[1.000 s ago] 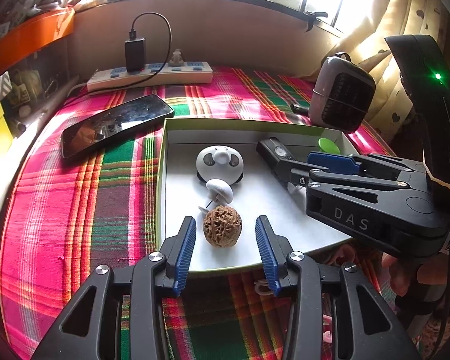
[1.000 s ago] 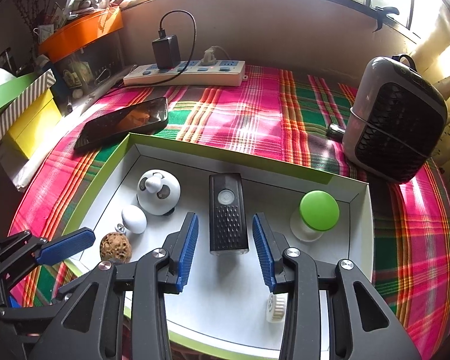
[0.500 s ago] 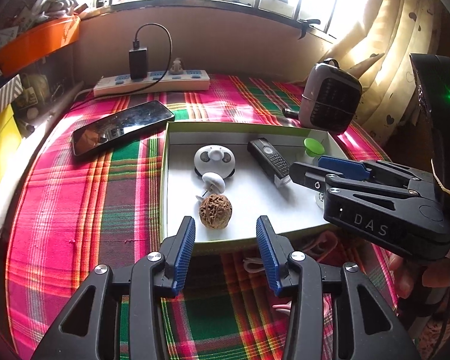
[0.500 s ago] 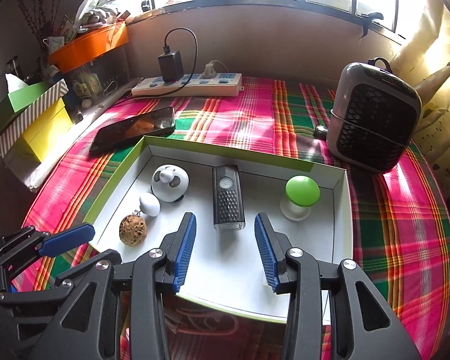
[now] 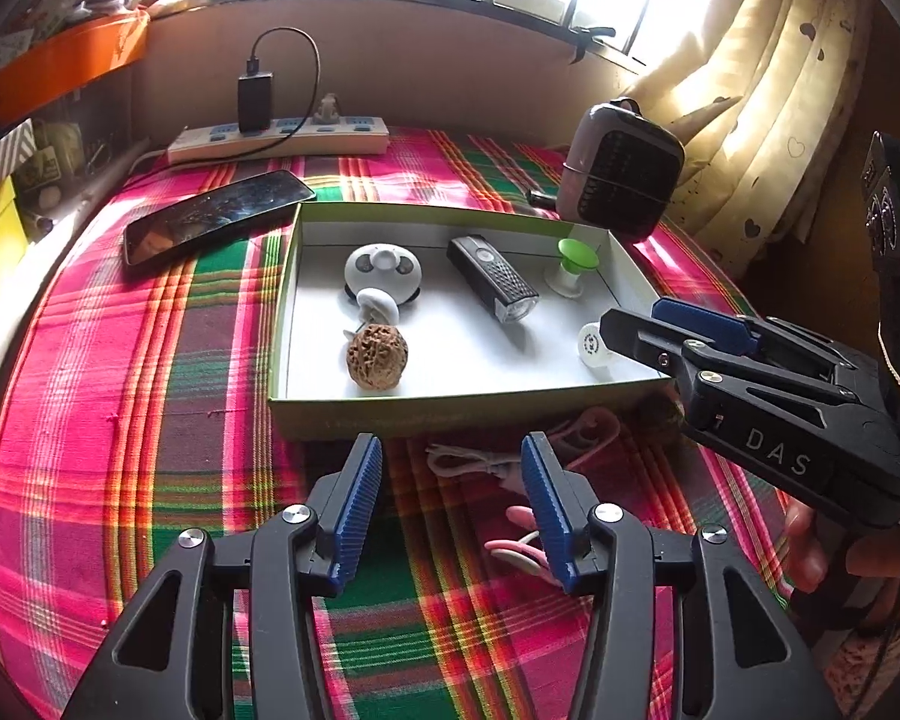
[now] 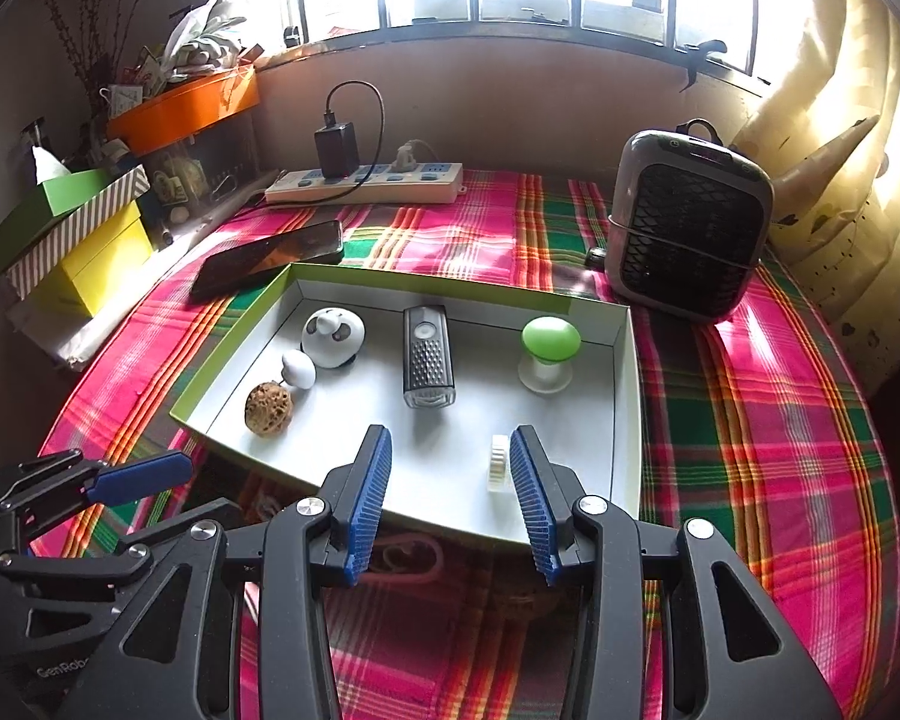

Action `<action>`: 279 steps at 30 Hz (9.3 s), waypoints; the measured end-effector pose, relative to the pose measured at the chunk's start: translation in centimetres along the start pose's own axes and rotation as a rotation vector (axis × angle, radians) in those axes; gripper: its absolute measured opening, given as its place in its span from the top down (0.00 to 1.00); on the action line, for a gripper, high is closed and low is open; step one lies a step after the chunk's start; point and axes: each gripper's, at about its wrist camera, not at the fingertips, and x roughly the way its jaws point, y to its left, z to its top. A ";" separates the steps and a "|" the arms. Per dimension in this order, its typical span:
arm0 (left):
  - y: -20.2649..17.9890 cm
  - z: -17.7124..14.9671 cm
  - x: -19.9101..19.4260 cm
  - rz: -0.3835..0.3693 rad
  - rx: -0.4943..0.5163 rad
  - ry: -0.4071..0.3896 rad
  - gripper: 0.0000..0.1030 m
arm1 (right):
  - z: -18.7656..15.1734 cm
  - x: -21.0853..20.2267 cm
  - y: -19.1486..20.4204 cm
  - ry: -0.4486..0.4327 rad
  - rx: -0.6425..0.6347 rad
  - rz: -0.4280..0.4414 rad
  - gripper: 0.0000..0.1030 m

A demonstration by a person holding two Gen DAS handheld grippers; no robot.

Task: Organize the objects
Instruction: 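Withdraw both grippers from the box toward the pink clip and cable, then grasp the pink ear-hook clip with the left gripper, then grasp the white USB cable with the right gripper while the left lifts the pink clip, then carry the pink clip with the left gripper while the right carries the cable toward the box, then lower the pink clip into the box with the left gripper while the right lowers the cable in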

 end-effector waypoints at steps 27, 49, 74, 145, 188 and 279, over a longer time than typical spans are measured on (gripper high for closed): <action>-4.5 -3.1 1.3 0.070 0.064 0.070 0.50 | -4.2 -1.9 -2.7 0.004 0.071 0.001 0.58; -4.5 -3.7 1.8 0.130 0.042 0.099 0.50 | -5.7 -1.3 -2.7 0.037 0.062 0.042 0.58; -1.1 -3.5 1.2 0.130 0.004 0.061 0.69 | -5.4 -0.6 -0.1 0.068 0.004 0.049 0.58; 6.1 -3.9 -0.9 0.073 -0.056 -0.011 0.77 | -5.5 2.4 8.6 0.096 -0.188 0.096 0.71; 4.9 -4.3 -0.9 0.155 -0.033 -0.013 0.79 | -5.7 1.9 7.9 0.093 -0.128 0.126 0.81; 0.1 1.9 -2.5 0.074 0.048 -0.068 0.79 | -2.0 -3.6 1.3 -0.057 0.006 0.033 0.81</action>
